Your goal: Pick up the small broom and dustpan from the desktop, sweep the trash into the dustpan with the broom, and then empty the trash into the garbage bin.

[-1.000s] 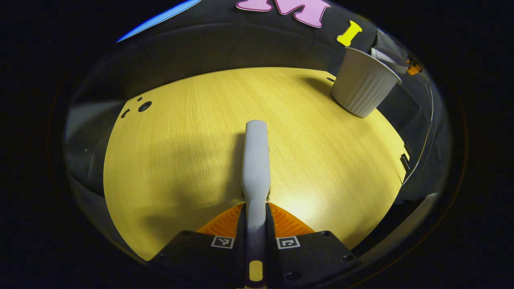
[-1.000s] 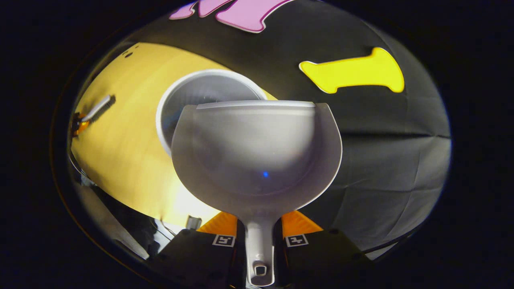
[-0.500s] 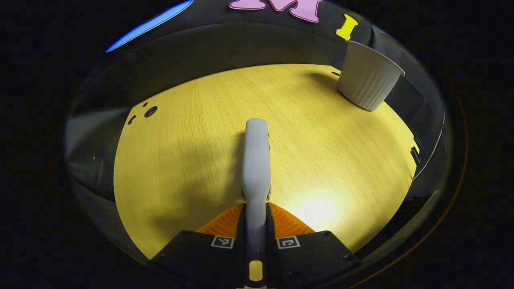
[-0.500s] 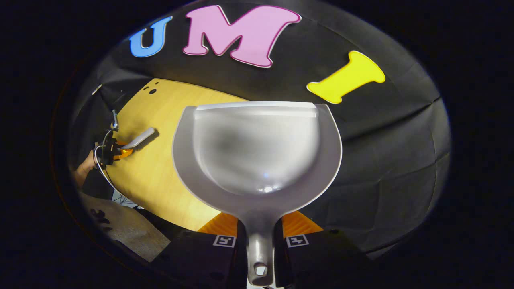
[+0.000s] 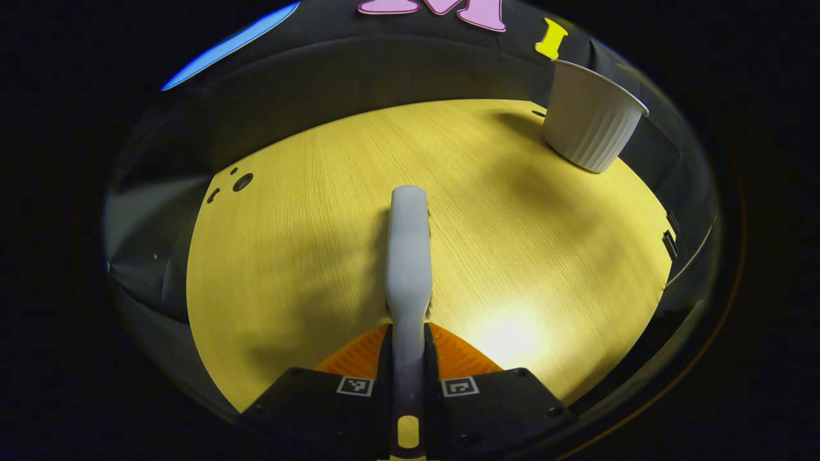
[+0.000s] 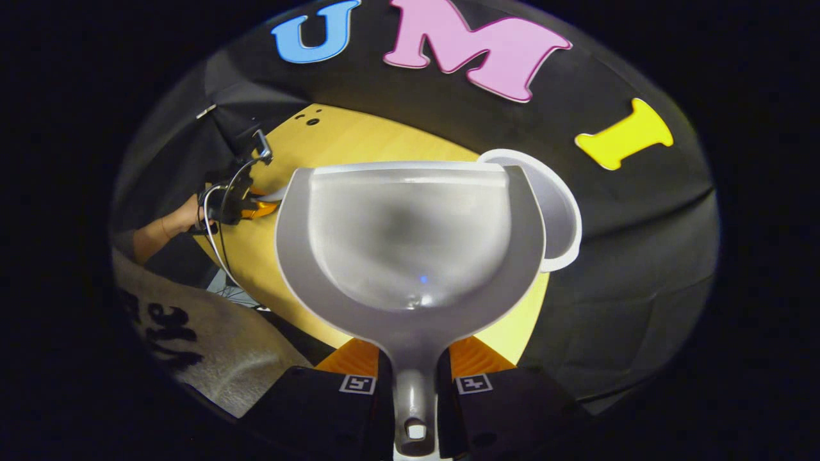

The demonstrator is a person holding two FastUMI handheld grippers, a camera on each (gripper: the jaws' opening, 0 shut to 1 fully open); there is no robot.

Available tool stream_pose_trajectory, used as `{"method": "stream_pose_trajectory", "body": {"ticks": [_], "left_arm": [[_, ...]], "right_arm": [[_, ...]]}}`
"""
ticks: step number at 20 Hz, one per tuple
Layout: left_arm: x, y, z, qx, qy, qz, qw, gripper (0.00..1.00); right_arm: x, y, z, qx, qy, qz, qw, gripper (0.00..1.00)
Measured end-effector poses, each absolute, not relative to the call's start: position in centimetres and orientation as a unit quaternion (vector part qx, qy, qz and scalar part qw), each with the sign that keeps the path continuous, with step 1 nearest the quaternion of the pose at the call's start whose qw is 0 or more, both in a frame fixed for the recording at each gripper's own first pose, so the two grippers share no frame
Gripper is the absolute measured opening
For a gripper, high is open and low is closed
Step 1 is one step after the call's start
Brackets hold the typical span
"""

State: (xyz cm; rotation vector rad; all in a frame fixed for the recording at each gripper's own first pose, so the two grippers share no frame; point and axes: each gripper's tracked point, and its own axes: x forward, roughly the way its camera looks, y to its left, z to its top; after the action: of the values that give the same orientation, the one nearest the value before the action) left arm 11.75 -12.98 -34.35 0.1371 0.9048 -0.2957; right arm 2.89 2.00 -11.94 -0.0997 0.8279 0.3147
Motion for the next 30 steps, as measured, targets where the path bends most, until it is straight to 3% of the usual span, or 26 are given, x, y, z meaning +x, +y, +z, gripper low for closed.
{"method": "stream_pose_trajectory", "body": {"ticks": [1,10,15,20,23,30], "left_arm": [[11.7,-13.0,-34.4,0.066,0.438,-0.143,0.885,0.22],[12.2,-12.8,-34.2,0.083,0.443,-0.129,0.883,0.31],[12.2,-13.0,-33.7,0.087,0.444,-0.125,0.883,0.57],[12.1,-12.9,-32.9,0.090,0.442,-0.112,0.885,0.62],[12.0,-12.6,-31.7,0.087,0.438,-0.096,0.890,0.72],[10.4,-12.5,-29.6,0.078,0.434,-0.076,0.894,0.79]], "right_arm": [[2.9,3.0,-12.8,-0.054,0.402,0.161,0.900,0.30],[5.0,10.9,-22.2,-0.051,0.431,0.201,0.878,0.30],[8.2,13.4,-27.0,-0.043,0.441,0.206,0.872,0.30],[11.9,14.2,-30.5,-0.039,0.443,0.202,0.872,0.30],[13.8,15.0,-31.6,-0.046,0.444,0.203,0.871,0.30],[16.1,16.8,-33.5,-0.042,0.448,0.214,0.867,0.30]]}}
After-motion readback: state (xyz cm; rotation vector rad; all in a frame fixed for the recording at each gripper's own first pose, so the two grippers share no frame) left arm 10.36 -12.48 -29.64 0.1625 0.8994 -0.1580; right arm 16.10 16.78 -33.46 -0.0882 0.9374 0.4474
